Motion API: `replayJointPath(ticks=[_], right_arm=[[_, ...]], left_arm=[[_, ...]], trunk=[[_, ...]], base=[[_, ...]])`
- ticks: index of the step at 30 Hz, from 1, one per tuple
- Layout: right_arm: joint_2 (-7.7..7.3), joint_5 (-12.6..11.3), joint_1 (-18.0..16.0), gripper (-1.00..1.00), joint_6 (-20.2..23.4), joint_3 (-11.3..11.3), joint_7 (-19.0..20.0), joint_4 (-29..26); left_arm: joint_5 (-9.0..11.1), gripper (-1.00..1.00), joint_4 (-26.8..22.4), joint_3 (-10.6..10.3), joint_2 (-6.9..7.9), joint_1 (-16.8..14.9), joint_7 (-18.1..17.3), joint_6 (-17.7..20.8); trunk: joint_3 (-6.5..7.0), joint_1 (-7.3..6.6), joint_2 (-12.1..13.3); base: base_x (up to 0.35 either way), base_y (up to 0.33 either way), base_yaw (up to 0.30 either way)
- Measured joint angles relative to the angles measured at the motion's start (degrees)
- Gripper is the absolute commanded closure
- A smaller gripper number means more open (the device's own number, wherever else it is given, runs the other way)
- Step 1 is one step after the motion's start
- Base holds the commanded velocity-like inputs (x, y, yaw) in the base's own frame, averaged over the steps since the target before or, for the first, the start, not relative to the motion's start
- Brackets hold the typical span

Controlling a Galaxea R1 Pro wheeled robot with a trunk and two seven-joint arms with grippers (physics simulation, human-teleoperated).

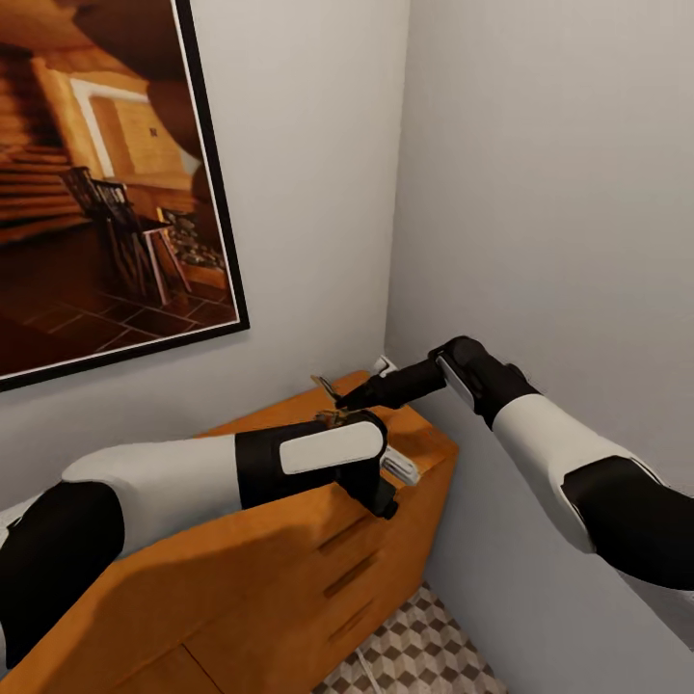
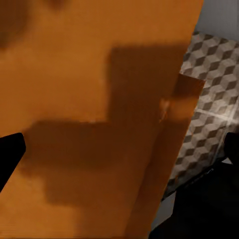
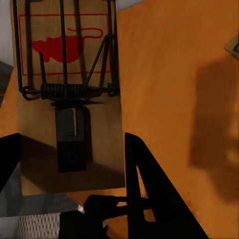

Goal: Take the four mousetraps from the cabinet in the bathroom and place them on the bathroom floor. Make sure all four end up on the same floor surface, and ensure that at least two of them are either under or directly next to the same bathroom sink.

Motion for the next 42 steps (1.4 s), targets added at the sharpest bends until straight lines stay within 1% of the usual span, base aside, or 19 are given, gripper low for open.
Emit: replayJointPath(ticks=[4, 7, 9, 11, 12, 13, 14, 15, 16, 17, 18, 20, 21, 23, 29, 36, 38, 41, 42], right_arm=[[1.30, -0.93, 1.30, 1.00, 0.57, 1.06, 0.22, -1.31], [0.32, -1.37, 2.28, 1.00, 0.85, 2.10, -0.22, -2.27], [-0.34, -1.87, 2.21, 1.00, 1.05, 2.82, -0.71, -2.91], [-0.94, -2.22, 1.55, 1.00, 1.33, 3.31, -1.23, -3.52], [-4.06, -8.31, 0.43, 1.00, 1.23, 7.96, -2.91, -13.33], [-4.54, -21.68, -2.26, 1.00, 1.17, 8.25, -3.13, -24.52], [-5.22, -30.24, -3.62, 1.00, 1.88, 8.69, -4.17, -33.38], [-5.93, -30.69, -4.30, 1.00, 1.48, 9.04, -4.89, -30.98], [-6.31, -31.12, -4.76, 1.00, 1.49, 9.19, -5.13, -30.33], [-7.49, -32.13, -5.78, 1.00, 1.53, 9.65, -5.68, -29.89], [-8.32, -32.52, -6.23, 1.00, 1.51, 10.01, -5.93, -29.70], [-9.08, -32.90, -6.75, 1.00, 1.52, 10.38, -6.13, -29.54], [-9.39, -33.04, -7.00, 1.00, 1.54, 10.52, -6.18, -29.48], [-9.79, -33.21, -7.61, 1.00, 1.55, 10.71, -6.25, -29.41], [-10.06, -33.28, -8.73, 1.00, 1.55, 10.88, -6.31, -29.42], [-10.04, -33.27, -9.01, 1.00, 1.52, 10.86, -6.30, -29.50], [-10.01, -33.27, -9.04, 1.00, 1.52, 10.92, -6.28, -29.54], [-9.96, -33.27, -9.05, 1.00, 1.52, 11.44, -6.27, -29.54], [-9.94, -33.26, -9.05, 1.00, 1.51, 11.58, -6.27, -29.54]], left_arm=[[-0.30, -1.00, 1.29, 1.28, 1.26, 1.28, 1.28, -1.22], [0.06, -1.00, 2.24, 2.25, 1.88, 2.25, 2.25, -2.37], [2.35, -1.00, 2.77, 2.95, 2.47, 2.91, 2.63, -5.02], [2.67, -1.00, 1.90, 3.62, 3.07, 3.49, 3.09, -6.50], [0.67, -1.00, 3.08, 12.13, 4.38, 6.27, 9.82, -10.12], [0.04, -1.00, 7.52, 24.23, 4.74, 6.28, 23.72, -9.30], [0.07, -1.00, 7.68, 37.82, 4.88, 6.10, 25.09, -8.05], [0.03, -1.00, 7.73, 40.58, 4.95, 5.97, 25.17, -6.60], [-0.01, -1.00, 7.76, 41.34, 4.98, 5.86, 25.17, -5.91], [-0.13, -1.00, 7.86, 43.50, 5.04, 5.37, 25.17, -4.49], [-0.16, -1.00, 7.92, 44.37, 5.03, 5.08, 25.17, -4.13], [-0.31, -1.00, 8.38, 47.47, 5.01, 3.56, 25.18, -3.42], [-0.38, -1.00, 8.93, 48.62, 5.02, 2.54, 25.18, -3.21], [-0.47, -1.00, 10.34, 49.96, 5.13, 0.11, 25.19, -3.04], [-0.55, -1.00, 14.71, 50.95, 5.19, -4.99, 25.18, -2.97], [-0.60, -1.00, 19.81, 51.14, 4.80, -6.36, 24.75, -3.12], [-0.58, -1.00, 21.48, 51.13, 4.66, -6.44, 23.46, -3.16], [-0.55, -1.00, 24.11, 51.09, 4.59, -6.54, 18.89, -3.17], [-0.54, -1.00, 25.35, 51.08, 4.58, -6.73, 16.69, -3.19]], trunk=[[0.00, 0.00, 0.00], [0.00, 0.00, 0.00], [0.00, -0.01, -0.01], [0.02, -0.01, -0.01], [-0.02, 0.00, 0.00], [0.00, 0.01, 0.01], [0.03, -0.02, -0.02], [0.01, 0.00, -0.01], [0.00, 0.00, 0.00], [0.01, 0.00, -0.01], [0.01, 0.00, 0.00], [0.01, 0.00, 0.00], [0.01, 0.00, 0.00], [0.01, 0.00, -0.01], [0.01, 0.00, 0.00], [0.00, 0.00, 0.00], [0.00, 0.00, 0.00], [0.00, 0.00, 0.00], [0.00, 0.00, 0.00]], base=[[0.000, 0.000, 0.000], [0.000, 0.000, 0.000], [0.000, 0.000, 0.000], [0.000, 0.000, 0.000], [0.000, 0.000, 0.000], [0.000, 0.000, 0.000], [0.000, 0.000, 0.000], [0.000, 0.000, 0.000], [0.000, 0.000, 0.000], [0.000, 0.000, 0.000], [0.000, 0.000, 0.000], [0.000, 0.000, 0.000], [0.000, 0.000, 0.000], [0.000, 0.000, 0.000], [0.000, 0.000, 0.000], [0.000, 0.000, 0.000], [0.000, 0.000, 0.000], [0.000, 0.000, 0.000], [0.000, 0.000, 0.000]])
